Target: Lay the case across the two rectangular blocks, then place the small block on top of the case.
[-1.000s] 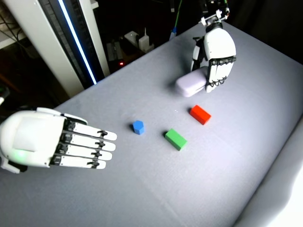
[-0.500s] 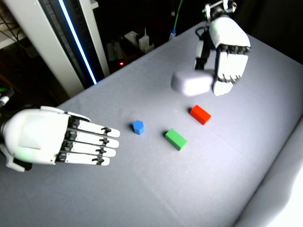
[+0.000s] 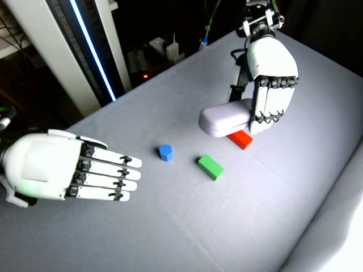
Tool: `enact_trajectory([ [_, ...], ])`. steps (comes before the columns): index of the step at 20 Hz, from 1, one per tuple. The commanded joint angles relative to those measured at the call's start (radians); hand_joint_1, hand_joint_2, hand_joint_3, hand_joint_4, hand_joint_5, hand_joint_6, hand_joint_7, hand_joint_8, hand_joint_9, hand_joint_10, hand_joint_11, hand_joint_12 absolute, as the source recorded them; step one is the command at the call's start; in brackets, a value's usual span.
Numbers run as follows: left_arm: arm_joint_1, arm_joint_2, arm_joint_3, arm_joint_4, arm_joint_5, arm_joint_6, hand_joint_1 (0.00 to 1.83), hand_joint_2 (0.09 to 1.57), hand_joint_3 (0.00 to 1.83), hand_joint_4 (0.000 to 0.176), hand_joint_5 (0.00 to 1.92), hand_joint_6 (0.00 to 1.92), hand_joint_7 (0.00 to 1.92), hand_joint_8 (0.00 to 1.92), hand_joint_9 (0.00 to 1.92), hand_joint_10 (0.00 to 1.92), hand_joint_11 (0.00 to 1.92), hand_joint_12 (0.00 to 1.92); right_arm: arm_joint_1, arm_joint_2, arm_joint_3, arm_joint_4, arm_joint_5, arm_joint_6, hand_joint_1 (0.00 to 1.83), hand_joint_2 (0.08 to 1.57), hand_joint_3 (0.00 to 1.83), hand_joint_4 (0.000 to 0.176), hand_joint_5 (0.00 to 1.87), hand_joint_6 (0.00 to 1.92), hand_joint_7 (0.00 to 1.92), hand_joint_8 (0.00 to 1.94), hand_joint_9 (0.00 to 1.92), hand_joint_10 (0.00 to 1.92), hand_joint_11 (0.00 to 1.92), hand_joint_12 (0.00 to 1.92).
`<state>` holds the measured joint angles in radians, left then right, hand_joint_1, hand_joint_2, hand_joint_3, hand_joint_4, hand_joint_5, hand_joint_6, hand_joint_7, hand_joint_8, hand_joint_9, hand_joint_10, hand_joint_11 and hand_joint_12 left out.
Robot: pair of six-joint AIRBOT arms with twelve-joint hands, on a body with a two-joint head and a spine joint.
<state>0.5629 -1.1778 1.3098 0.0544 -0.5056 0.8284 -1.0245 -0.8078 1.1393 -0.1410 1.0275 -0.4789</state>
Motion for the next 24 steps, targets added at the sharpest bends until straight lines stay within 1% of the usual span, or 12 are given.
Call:
enact_trajectory([
  [1, -0.022, -0.009, 0.011, -0.009, -0.105, -0.001, 1.39, 1.09, 0.0, 0.0, 0.91, 0.96, 1.02, 0.95, 1.01, 1.15, 0.97, 1.34, 0.012, 0.0, 0.008, 0.033, 0.106, 0.005, 0.64, 1.29, 0.0, 0.0, 0.51, 0.0, 0.48, 0.0, 0.51, 0.01, 0.27, 0.74],
  [3, -0.023, -0.025, 0.024, -0.024, -0.088, 0.011, 1.39, 1.12, 0.0, 0.0, 0.9, 0.92, 0.94, 1.12, 0.96, 1.24, 0.94, 1.38, 0.014, -0.002, 0.01, 0.031, 0.106, 0.005, 0.67, 1.3, 0.0, 0.0, 0.5, 0.0, 0.48, 0.0, 0.51, 0.0, 0.26, 0.74],
  [6, -0.023, -0.04, 0.038, -0.033, -0.073, 0.013, 1.38, 1.13, 0.0, 0.0, 0.89, 0.96, 0.89, 1.22, 0.92, 1.27, 0.91, 1.41, 0.015, -0.003, 0.01, 0.03, 0.105, 0.005, 0.64, 1.3, 0.0, 0.0, 0.49, 0.0, 0.48, 0.0, 0.5, 0.0, 0.25, 0.75],
  [7, -0.022, -0.048, 0.044, -0.037, -0.067, 0.013, 1.29, 1.12, 0.0, 0.0, 0.94, 0.9, 1.01, 1.15, 1.0, 1.16, 0.95, 1.37, 0.015, -0.003, 0.01, 0.029, 0.104, 0.006, 0.67, 1.3, 0.0, 0.0, 0.5, 0.0, 0.48, 0.0, 0.51, 0.0, 0.25, 0.75],
  [10, -0.019, -0.07, 0.064, -0.049, -0.047, 0.013, 1.28, 1.1, 0.0, 0.0, 0.98, 0.81, 1.05, 1.09, 1.04, 1.05, 0.95, 1.41, 0.016, -0.006, 0.012, 0.027, 0.1, 0.007, 0.64, 1.31, 0.0, 0.0, 0.49, 0.0, 0.49, 0.0, 0.5, 0.0, 0.24, 0.74],
  [13, -0.016, -0.108, 0.104, -0.077, -0.007, 0.019, 1.25, 1.11, 0.0, 0.0, 0.96, 0.9, 1.03, 1.06, 1.0, 0.96, 0.88, 1.32, 0.019, -0.01, 0.015, 0.024, 0.096, 0.011, 0.59, 1.31, 0.0, 0.0, 0.48, 0.0, 0.48, 0.0, 0.49, 0.0, 0.23, 0.72],
  [15, -0.016, -0.13, 0.126, -0.087, 0.015, 0.02, 1.24, 1.11, 0.0, 0.0, 0.93, 0.98, 1.07, 0.96, 1.08, 0.68, 0.95, 1.12, 0.019, -0.012, 0.016, 0.022, 0.093, 0.013, 0.65, 1.31, 0.0, 0.0, 0.49, 0.0, 0.49, 0.0, 0.5, 0.0, 0.26, 0.73],
  [16, -0.016, -0.142, 0.139, -0.093, 0.027, 0.02, 1.25, 1.1, 0.0, 0.0, 0.93, 0.97, 1.07, 0.96, 1.11, 0.58, 0.96, 1.08, 0.019, -0.012, 0.017, 0.022, 0.093, 0.014, 0.68, 1.31, 0.0, 0.0, 0.49, 0.0, 0.48, 0.0, 0.5, 0.0, 0.26, 0.73],
  [19, -0.016, -0.149, 0.145, -0.095, 0.034, 0.021, 1.23, 1.12, 0.0, 0.0, 0.91, 1.0, 1.03, 1.03, 1.1, 0.54, 0.92, 1.11, 0.019, -0.013, 0.017, 0.022, 0.093, 0.015, 0.7, 1.31, 0.0, 0.0, 0.49, 0.0, 0.48, 0.0, 0.51, 0.0, 0.26, 0.74],
  [20, -0.016, -0.152, 0.15, -0.098, 0.041, 0.021, 1.23, 1.12, 0.0, 0.0, 0.92, 0.98, 1.01, 1.06, 1.08, 0.55, 0.9, 1.16, 0.019, -0.013, 0.017, 0.022, 0.093, 0.015, 0.71, 1.31, 0.0, 0.0, 0.5, 0.01, 0.5, 0.01, 0.53, 0.01, 0.28, 0.75],
  [22, -0.015, -0.153, 0.151, -0.101, 0.042, 0.022, 1.24, 1.12, 0.0, 0.0, 0.91, 0.98, 1.04, 1.03, 1.09, 0.56, 0.92, 1.2, 0.019, -0.013, 0.017, 0.022, 0.093, 0.015, 0.69, 1.31, 0.0, 0.0, 0.49, 0.0, 0.48, 0.0, 0.5, 0.0, 0.24, 0.73],
  [24, -0.014, -0.156, 0.154, -0.106, 0.043, 0.022, 1.26, 1.11, 0.0, 0.0, 0.91, 0.93, 1.08, 1.0, 1.14, 0.45, 0.92, 1.17, 0.019, -0.013, 0.017, 0.022, 0.091, 0.017, 0.65, 1.31, 0.0, 0.0, 0.47, 0.0, 0.46, 0.0, 0.49, 0.0, 0.24, 0.73],
])
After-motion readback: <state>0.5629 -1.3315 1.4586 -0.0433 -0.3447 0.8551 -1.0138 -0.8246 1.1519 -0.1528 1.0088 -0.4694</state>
